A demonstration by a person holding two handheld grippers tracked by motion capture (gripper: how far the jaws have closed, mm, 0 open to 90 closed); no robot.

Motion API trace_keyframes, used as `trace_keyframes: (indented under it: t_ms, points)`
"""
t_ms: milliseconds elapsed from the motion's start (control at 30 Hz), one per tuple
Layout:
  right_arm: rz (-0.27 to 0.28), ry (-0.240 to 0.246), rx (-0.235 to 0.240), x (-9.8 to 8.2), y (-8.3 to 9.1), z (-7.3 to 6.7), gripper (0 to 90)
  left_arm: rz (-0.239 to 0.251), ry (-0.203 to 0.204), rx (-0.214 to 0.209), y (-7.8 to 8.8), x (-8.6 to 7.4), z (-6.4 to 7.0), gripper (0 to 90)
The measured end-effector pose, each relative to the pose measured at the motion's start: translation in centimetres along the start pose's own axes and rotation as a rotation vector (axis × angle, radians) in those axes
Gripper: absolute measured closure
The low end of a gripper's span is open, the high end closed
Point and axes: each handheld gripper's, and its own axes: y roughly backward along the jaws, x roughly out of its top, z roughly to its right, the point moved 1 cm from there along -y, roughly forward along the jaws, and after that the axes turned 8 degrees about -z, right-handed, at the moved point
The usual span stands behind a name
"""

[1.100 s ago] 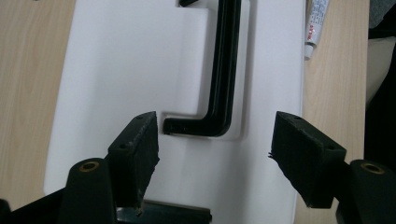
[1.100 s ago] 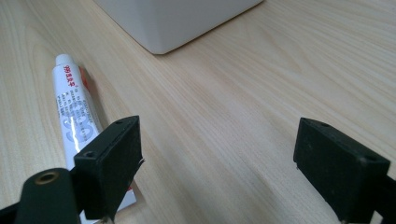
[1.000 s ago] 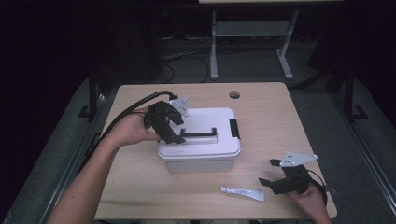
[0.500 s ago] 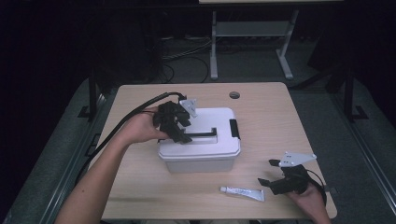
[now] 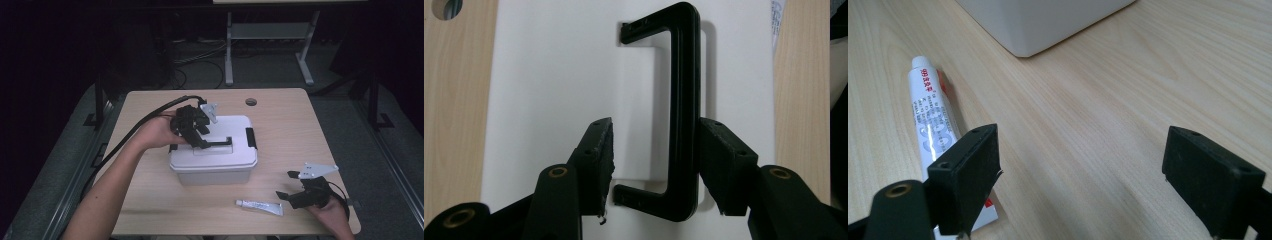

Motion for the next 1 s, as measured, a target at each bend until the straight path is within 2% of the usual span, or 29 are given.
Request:
trace_keyframes:
  t_ms: [67,167,400,600,933,1000]
  points:
    - [0.0,0.002,0.001,0.0,0.0,0.0,14.9,-0.004,-0.004,-0.003,0.2,0.1,-0.2,49.9]
    - [-0.002,0.0,0.003,0.0,0.0,0.0,14.9,0.016,0.011,0.004,0.7,-0.1,-0.8,51.2]
    - [-0.008,0.003,0.006,0.1,-0.1,-0.1,14.9,0.002,0.022,0.009,1.0,0.1,-1.9,54.5]
    - [-0.009,0.011,0.009,0.1,-0.3,0.0,15.0,-0.003,0.031,-0.026,0.5,0.5,-2.9,60.2]
    - [-0.022,0.011,0.016,0.1,-0.4,0.0,14.9,0.007,0.047,-0.087,-0.4,1.1,-3.8,66.3]
    - [-0.025,0.01,0.017,0.1,-0.4,0.0,14.9,-0.008,0.041,-0.094,-0.5,1.3,-3.9,66.8]
